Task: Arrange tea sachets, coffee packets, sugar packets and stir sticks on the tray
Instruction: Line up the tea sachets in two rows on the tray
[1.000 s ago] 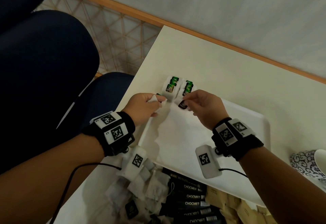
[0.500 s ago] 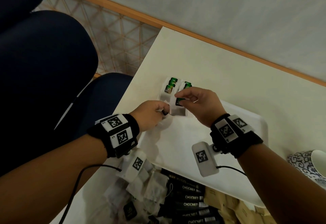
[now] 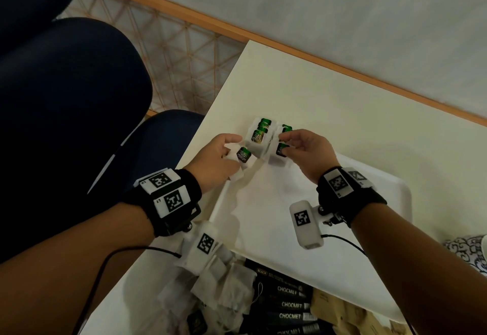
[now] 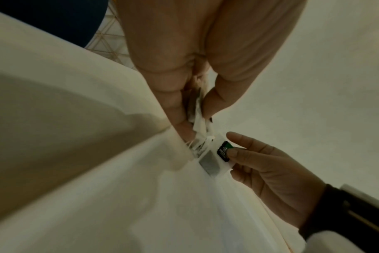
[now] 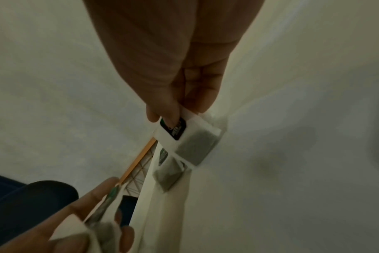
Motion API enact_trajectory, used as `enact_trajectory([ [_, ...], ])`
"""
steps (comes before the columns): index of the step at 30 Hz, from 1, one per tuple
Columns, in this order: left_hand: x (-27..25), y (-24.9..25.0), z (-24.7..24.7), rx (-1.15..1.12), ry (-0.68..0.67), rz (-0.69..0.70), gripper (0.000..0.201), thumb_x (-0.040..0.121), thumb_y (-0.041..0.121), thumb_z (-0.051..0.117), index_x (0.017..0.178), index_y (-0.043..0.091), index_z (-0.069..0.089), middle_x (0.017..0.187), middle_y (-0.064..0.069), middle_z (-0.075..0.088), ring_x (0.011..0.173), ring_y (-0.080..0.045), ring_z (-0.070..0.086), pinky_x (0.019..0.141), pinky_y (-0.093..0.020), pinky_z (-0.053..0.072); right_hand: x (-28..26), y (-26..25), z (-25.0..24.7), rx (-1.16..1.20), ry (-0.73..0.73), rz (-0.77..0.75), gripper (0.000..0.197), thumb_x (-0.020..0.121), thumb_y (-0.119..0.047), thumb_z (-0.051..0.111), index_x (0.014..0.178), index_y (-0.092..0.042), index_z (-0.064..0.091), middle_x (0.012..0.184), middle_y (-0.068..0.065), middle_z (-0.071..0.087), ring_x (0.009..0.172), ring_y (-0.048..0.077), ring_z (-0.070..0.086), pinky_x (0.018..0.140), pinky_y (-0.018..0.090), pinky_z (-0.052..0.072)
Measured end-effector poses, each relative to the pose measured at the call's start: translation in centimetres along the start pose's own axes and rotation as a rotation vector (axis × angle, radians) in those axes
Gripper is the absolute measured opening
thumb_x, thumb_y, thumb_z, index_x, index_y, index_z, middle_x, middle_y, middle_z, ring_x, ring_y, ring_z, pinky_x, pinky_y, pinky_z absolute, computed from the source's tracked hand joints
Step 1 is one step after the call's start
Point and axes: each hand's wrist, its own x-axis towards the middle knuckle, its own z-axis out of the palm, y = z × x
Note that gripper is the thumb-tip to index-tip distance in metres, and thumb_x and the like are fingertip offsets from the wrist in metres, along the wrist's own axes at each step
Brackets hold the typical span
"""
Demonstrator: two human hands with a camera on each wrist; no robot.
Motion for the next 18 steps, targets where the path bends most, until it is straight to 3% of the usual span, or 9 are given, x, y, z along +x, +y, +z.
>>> enact_trajectory([
  [4,0.0,0.2,0.4,-0.026,-0.019,-0.029,0.054,0.088,-0.004,0.053,0.132,0.025,0.044,0.105,0.004,0.047,0.089,0.0,0.049,0.057,-0.017,0.047,0.9,0.2,-0.1,0.006,0.042,0.001,0.026,0.081,-0.006,0.065,0.091,-0.03,0.068,0.076,-0.005,0.062,0.061,0.0,0.054,0.058,0.008,0.041],
  [7,-0.1,0.3,0.7,-0.026,-0.028,-0.04,0.054,0.088,-0.004,0.053,0.133,0.025,0.045,0.114,0.001,0.042,0.102,-0.001,0.044,0.056,-0.015,0.047,1.1,0.1,0.0,0.031,0.065,0.002,0.024,0.081,-0.008,0.066,0.091,-0.029,0.068,0.074,-0.009,0.062,0.062,0.001,0.056,0.064,0.016,0.046],
  [9,-0.2,0.4,0.9,-0.036,-0.036,-0.038,0.052,0.089,-0.005,0.052,0.131,0.025,0.047,0.104,0.006,0.047,0.089,0.009,0.052,0.057,-0.016,0.049,1.1,0.2,0.2,0.058,0.078,0.004,0.023,0.081,-0.008,0.067,0.088,-0.03,0.068,0.072,-0.011,0.063,0.06,-0.002,0.056,0.064,0.019,0.046],
  [12,-0.3,0.5,1.1,-0.049,-0.046,-0.025,0.05,0.089,-0.007,0.05,0.128,0.023,0.048,0.092,0.013,0.048,0.062,0.023,0.053,0.058,-0.014,0.051,0.9,0.2,0.4,0.061,0.085,0.005,0.023,0.082,-0.007,0.066,0.086,-0.029,0.067,0.076,-0.01,0.065,0.059,-0.005,0.056,0.061,0.013,0.043],
  [15,-0.5,0.6,1.2,-0.054,-0.067,-0.026,0.051,0.089,-0.007,0.049,0.128,0.025,0.049,0.095,0.014,0.048,0.072,0.014,0.055,0.064,-0.019,0.052,0.7,0.3,0.4,-0.049,0.119,-0.042,0.019,0.082,-0.014,0.068,0.092,-0.03,0.067,0.096,-0.009,0.063,0.081,0.003,0.058,0.068,0.005,0.039],
  [18,-0.8,0.8,1.3,-0.079,-0.084,-0.027,0.051,0.088,-0.009,0.048,0.126,0.024,0.051,0.095,0.009,0.054,0.078,0.004,0.059,0.067,-0.023,0.054,-0.1,-0.6,0.3,-0.085,0.199,-0.106,0.013,0.084,-0.022,0.067,0.092,-0.033,0.067,0.103,-0.009,0.057,0.084,0.001,0.055,0.067,-0.001,0.036],
])
